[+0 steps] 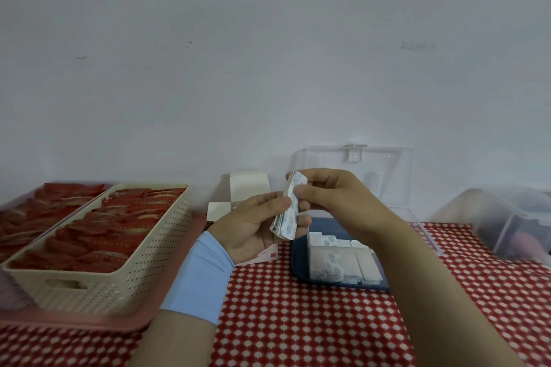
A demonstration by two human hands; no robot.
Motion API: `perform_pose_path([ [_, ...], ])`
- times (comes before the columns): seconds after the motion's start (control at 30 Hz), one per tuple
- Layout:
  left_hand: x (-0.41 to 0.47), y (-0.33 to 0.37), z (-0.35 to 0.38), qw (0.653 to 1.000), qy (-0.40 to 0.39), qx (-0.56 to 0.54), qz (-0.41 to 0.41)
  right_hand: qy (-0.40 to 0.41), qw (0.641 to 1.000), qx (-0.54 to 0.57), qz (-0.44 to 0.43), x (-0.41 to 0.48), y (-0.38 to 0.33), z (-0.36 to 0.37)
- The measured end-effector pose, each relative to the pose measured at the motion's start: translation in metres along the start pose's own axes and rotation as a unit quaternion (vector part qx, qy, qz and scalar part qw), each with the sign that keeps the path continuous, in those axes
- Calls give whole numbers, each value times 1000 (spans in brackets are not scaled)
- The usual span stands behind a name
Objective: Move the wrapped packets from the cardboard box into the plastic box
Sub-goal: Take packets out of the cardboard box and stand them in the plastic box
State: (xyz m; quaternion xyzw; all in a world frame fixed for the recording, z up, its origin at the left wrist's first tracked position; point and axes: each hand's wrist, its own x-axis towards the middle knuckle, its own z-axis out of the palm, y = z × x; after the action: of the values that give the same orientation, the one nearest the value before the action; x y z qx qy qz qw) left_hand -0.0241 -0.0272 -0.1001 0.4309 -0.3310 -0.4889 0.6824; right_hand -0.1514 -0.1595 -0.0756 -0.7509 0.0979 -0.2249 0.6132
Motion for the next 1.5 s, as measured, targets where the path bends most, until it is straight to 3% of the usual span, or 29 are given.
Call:
perform_pose_path([
  [0.17,-1,4,6,999,-8,43,-24,7,1000,-31,-2,-4,1,-11],
  [0.23,2,9,11,984,51,172,-18,35,998,-51,-1,-4,2,-17],
  [0.3,2,14,18,923,113,368,18,60,996,-66,0,-5,0,-22],
  [0.37,2,15,30,872,139,465,58,73,994,-77,7,-8,-4,-29],
  [0.53,6,6,46,877,154,448,85,53,997,-26,53,-13,-15,-37],
  [0.67,15,2,61,889,142,432,61,8,994,-1,109,-21,-21,-52],
  [0.8,27,-3,74,896,144,417,48,23,986,73,147,-24,-19,-68],
  [0.97,42,-20,86,895,125,428,24,60,983,-4,174,-25,-8,-86],
  [1.03,50,-26,86,864,105,493,12,90,977,-72,180,-25,-4,-93],
  [1.13,58,-29,84,752,54,657,-29,131,941,-240,197,-21,6,-104],
  [1.23,61,-31,84,661,-12,745,-89,90,882,-394,242,-18,17,-102],
  [1.3,64,-35,86,655,-62,744,-116,46,838,-475,263,-15,25,-97],
  [1.4,68,-45,87,665,-108,726,-137,12,803,-526,280,-12,29,-88],
  [1.5,71,-54,86,654,-99,734,-156,-1,797,-518,310,-7,32,-84],
])
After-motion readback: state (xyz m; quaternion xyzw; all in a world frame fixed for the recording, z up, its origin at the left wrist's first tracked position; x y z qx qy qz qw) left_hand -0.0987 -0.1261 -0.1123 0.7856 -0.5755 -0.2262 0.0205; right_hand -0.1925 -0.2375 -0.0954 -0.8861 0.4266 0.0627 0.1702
